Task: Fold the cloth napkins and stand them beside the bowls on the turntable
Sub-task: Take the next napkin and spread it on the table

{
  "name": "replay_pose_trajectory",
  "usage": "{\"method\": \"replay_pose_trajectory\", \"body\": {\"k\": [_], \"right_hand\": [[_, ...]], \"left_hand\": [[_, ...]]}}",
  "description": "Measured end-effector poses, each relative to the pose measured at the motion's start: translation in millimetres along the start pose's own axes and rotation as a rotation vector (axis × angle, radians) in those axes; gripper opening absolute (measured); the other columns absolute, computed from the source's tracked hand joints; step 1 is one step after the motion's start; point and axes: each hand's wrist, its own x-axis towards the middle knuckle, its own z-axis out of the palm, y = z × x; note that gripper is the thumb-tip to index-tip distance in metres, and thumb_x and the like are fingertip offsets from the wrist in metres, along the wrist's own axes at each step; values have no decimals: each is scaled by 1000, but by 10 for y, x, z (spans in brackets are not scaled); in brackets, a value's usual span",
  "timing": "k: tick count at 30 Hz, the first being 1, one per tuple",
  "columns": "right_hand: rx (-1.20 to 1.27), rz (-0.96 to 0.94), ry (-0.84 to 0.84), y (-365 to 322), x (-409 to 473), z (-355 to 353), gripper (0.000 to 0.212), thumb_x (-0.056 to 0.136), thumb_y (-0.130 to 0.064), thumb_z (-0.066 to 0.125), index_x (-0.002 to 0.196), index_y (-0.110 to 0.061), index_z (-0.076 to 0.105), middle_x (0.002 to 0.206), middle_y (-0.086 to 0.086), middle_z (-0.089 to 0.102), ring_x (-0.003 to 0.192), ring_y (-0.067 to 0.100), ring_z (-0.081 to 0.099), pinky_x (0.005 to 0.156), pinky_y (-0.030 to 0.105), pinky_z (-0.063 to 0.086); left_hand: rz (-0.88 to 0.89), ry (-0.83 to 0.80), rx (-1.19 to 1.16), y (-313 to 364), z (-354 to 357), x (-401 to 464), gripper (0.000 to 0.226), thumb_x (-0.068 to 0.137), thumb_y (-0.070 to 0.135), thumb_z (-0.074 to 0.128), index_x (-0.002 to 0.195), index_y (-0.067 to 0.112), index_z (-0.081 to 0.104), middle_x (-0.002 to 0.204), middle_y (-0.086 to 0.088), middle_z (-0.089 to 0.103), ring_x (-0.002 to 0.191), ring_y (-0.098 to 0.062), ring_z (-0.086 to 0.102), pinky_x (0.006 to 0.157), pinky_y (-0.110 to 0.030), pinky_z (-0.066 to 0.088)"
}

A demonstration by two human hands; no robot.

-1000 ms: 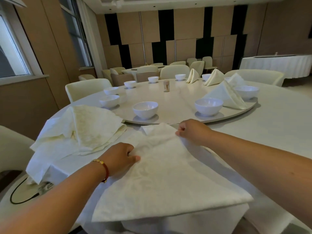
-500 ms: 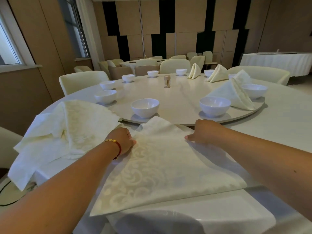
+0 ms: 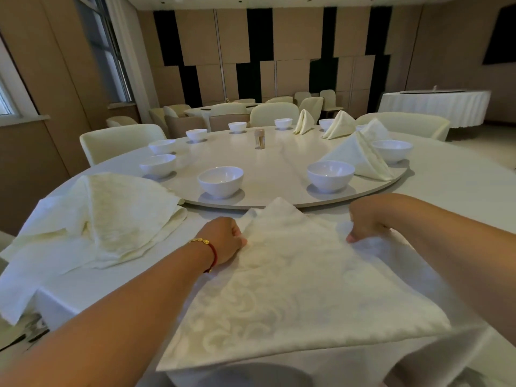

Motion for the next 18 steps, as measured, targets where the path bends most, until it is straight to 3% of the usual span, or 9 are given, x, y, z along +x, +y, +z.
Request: {"method": "replay_pose_trajectory", "body": {"k": [2, 3, 5, 8, 11, 14, 17, 18], "right_hand": [[-30, 30, 97, 29, 1, 24, 39, 86, -51, 62, 98, -14, 63, 87, -3, 58, 87, 21, 59, 75, 28, 46], [-26, 31, 137, 19, 31, 51, 41, 86, -54, 60, 98, -14, 60, 90, -3, 57, 91, 21, 59, 78, 30, 46], [65, -33, 187, -47, 74, 95, 44, 88, -60, 53, 78, -17, 55, 82, -4, 55, 83, 19, 57, 70, 27, 44], [430, -113, 163, -191, 116, 141, 54, 89, -66, 43, 71, -17, 58, 80, -2, 63, 78, 16, 58, 68, 25, 40], [937, -179, 42, -342, 207, 178, 59, 87, -69, 44, 103, -16, 63, 112, 7, 65, 99, 19, 59, 80, 26, 40], [1405, -227, -74, -493, 335, 213, 82, 64, -82, 59, 119, -22, 55, 134, 2, 50, 120, 19, 48, 94, 32, 37], [1435, -302, 63, -518, 378, 204, 59, 83, -72, 48, 122, -27, 52, 128, -1, 54, 113, 14, 53, 82, 27, 44], [1423, -327, 130, -513, 399, 195, 56, 83, -72, 47, 118, -28, 53, 124, -1, 56, 113, 15, 53, 87, 29, 46]], "left_hand": [[25, -1, -16, 103, 77, -3, 22, 89, 25, 60, 70, 21, 49, 72, 3, 57, 67, -12, 50, 57, -24, 34], [31, 13, -18, 139, 99, -6, 22, 90, 25, 58, 70, 21, 48, 74, 2, 57, 68, -13, 49, 56, -24, 33], [44, 52, -35, 180, 126, -15, 20, 92, 24, 54, 73, 19, 47, 76, 1, 57, 70, -15, 49, 56, -23, 32], [128, 83, -63, 154, 144, -56, 16, 93, 23, 52, 78, 17, 49, 76, 1, 58, 70, -15, 49, 57, -22, 34], [252, 72, -44, 61, 170, -113, 12, 94, 24, 52, 87, 15, 54, 83, 1, 62, 79, -17, 54, 67, -24, 41], [284, 81, -36, -15, 169, -131, 11, 95, 27, 52, 90, 17, 55, 87, 2, 62, 82, -16, 55, 74, -25, 43], [292, 78, -24, -38, 167, -86, 10, 95, 26, 52, 91, 18, 55, 90, 2, 62, 84, -16, 55, 75, -26, 43], [288, 79, -20, -46, 170, -61, 9, 95, 26, 52, 92, 18, 55, 91, 2, 62, 86, -16, 55, 75, -26, 43]]}}
